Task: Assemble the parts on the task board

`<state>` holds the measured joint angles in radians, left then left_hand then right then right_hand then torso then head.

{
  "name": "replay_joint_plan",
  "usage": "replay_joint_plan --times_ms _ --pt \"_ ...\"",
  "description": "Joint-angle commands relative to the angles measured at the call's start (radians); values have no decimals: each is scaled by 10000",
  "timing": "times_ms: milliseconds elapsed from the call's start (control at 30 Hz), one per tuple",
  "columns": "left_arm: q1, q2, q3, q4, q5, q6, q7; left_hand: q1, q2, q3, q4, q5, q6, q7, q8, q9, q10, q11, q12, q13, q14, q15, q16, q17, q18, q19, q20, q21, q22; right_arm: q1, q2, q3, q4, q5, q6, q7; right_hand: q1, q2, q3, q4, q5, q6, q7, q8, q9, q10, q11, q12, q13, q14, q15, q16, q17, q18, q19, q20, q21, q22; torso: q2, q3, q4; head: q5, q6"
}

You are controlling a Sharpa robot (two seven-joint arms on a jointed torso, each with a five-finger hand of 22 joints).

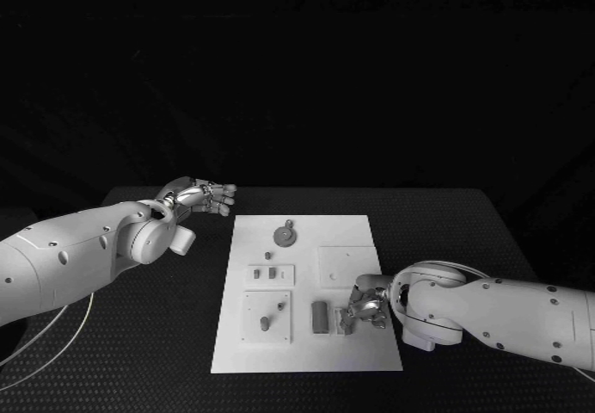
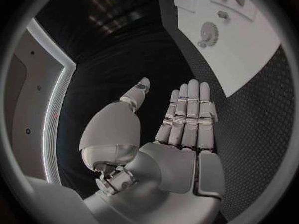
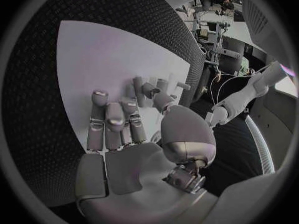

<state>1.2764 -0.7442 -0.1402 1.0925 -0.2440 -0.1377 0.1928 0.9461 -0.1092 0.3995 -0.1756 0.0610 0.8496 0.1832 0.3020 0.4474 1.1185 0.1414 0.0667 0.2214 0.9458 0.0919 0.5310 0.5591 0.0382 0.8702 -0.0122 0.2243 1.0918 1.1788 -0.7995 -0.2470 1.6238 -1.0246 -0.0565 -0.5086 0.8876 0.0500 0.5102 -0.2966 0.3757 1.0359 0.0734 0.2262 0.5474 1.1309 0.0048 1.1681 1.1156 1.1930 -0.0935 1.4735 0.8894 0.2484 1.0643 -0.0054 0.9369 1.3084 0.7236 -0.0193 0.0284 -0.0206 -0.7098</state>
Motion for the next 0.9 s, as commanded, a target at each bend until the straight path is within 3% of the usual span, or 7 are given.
replay_joint_plan --times_ms 33,667,900 --pt "17 19 6 19 -58 79 29 -13 -64 -31 -3 -59 -70 6 25 -12 8 -2 27 -17 74 -17 -67 13 113 72 30 -45 11 -30 79 2 46 170 -289 465 313 397 -38 26 24 -358 420 -24 4 89 0 23 -17 53 -44 12 -12 134 7 -9 49 168 1 -2 2 1 -7" --pt "17 26 6 15 -83 95 -24 -5 -53 -20 1 -56 -75 9 25 -15 1 0 28 -20 79 -18 -78 29 115 77 28 -48 16 -30 136 3 17 321 163 437 169 365 -76 40 24 -337 414 -1 -20 71 -5 9 -28 43 -53 -16 -27 134 13 4 27 150 4 -3 0 3 -35" --pt "17 16 6 16 -87 91 -28 0 -54 -17 -1 -56 -75 9 26 -15 0 1 28 -21 81 -19 -81 33 116 78 27 -49 17 -34 176 2 -19 265 273 429 -255 168 -153 121 28 -319 413 17 -84 57 -7 -14 -50 38 -54 -49 -45 134 51 39 -27 113 3 3 -4 8 -40"
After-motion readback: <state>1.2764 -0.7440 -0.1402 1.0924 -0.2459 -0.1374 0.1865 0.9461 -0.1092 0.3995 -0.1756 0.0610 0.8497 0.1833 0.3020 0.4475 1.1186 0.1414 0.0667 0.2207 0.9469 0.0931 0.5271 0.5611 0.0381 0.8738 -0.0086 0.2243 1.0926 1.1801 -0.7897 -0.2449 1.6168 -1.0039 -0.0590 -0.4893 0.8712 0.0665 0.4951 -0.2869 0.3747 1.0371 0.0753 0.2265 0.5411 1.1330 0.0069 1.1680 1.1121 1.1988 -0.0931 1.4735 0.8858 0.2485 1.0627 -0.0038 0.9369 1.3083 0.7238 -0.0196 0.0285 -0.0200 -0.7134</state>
